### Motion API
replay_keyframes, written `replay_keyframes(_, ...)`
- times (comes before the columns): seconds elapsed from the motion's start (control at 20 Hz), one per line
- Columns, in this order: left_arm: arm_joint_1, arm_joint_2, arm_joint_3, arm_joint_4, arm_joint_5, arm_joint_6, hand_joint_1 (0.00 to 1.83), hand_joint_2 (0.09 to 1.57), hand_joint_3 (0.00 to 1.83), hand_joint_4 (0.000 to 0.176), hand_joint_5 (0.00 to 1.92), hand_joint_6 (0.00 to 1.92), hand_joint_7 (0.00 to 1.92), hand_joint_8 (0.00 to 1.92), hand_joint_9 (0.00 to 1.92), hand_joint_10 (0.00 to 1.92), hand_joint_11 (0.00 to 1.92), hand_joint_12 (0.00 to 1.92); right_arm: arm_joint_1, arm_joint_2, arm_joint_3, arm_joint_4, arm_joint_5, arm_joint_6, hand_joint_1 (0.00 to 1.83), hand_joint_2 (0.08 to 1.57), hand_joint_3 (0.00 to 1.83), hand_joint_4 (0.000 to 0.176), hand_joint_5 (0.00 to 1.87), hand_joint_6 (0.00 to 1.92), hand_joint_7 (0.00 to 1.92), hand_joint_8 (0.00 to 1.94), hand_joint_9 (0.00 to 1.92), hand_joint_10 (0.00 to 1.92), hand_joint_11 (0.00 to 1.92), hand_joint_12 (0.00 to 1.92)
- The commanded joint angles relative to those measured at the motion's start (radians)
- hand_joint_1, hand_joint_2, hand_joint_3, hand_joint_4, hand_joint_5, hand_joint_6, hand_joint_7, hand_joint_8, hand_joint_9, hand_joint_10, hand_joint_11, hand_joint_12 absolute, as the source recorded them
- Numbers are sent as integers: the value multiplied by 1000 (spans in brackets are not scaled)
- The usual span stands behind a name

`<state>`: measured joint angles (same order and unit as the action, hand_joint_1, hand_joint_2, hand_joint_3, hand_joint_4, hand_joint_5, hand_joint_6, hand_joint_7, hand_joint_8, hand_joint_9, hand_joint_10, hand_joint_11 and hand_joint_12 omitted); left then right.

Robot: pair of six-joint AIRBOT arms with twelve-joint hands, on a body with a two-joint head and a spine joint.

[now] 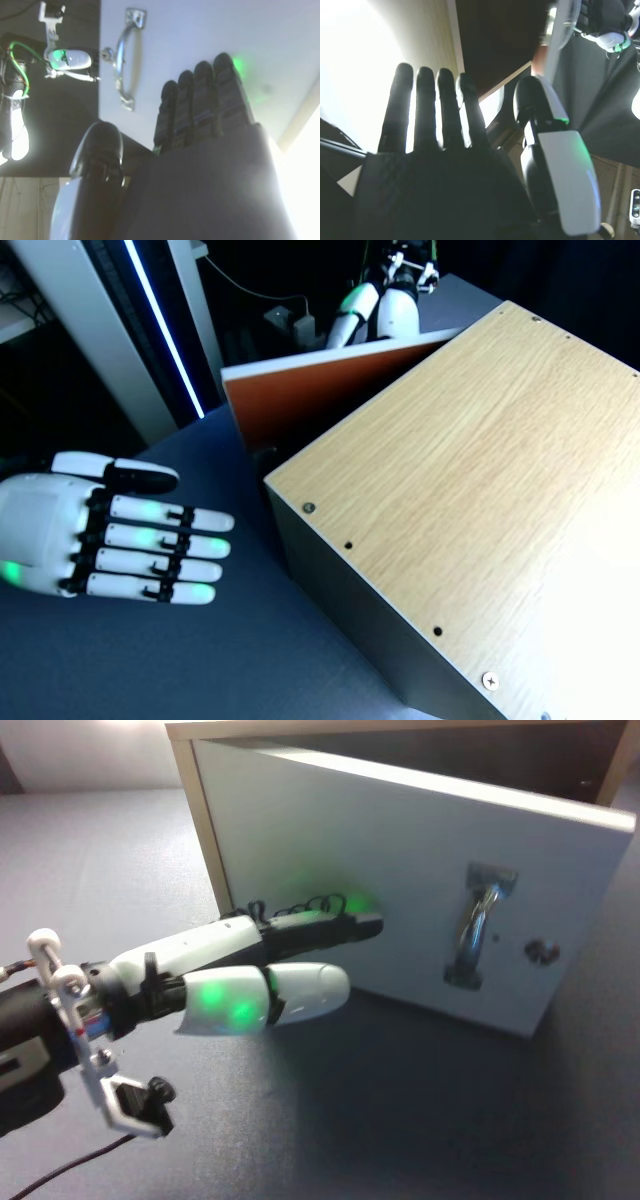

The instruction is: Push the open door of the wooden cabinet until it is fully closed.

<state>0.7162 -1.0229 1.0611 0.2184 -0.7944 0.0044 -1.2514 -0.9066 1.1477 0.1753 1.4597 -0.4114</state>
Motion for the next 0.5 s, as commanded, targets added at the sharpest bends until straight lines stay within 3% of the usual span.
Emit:
replay_keyframes(0.0,-18,-9,9,-32,-123,-4,0,1479,7,0,152,0,126,0,107,0,74,18,3,-1,5,25,123,12,396,1370,8,0,232,2,216,3,208,8,206,53)
replay_keyframes(0.45,-63,-57,75,-116,-102,-4,0,1451,0,0,132,1,137,1,157,8,226,76,3,-2,4,25,123,13,433,1364,1,0,249,5,228,4,206,4,185,36)
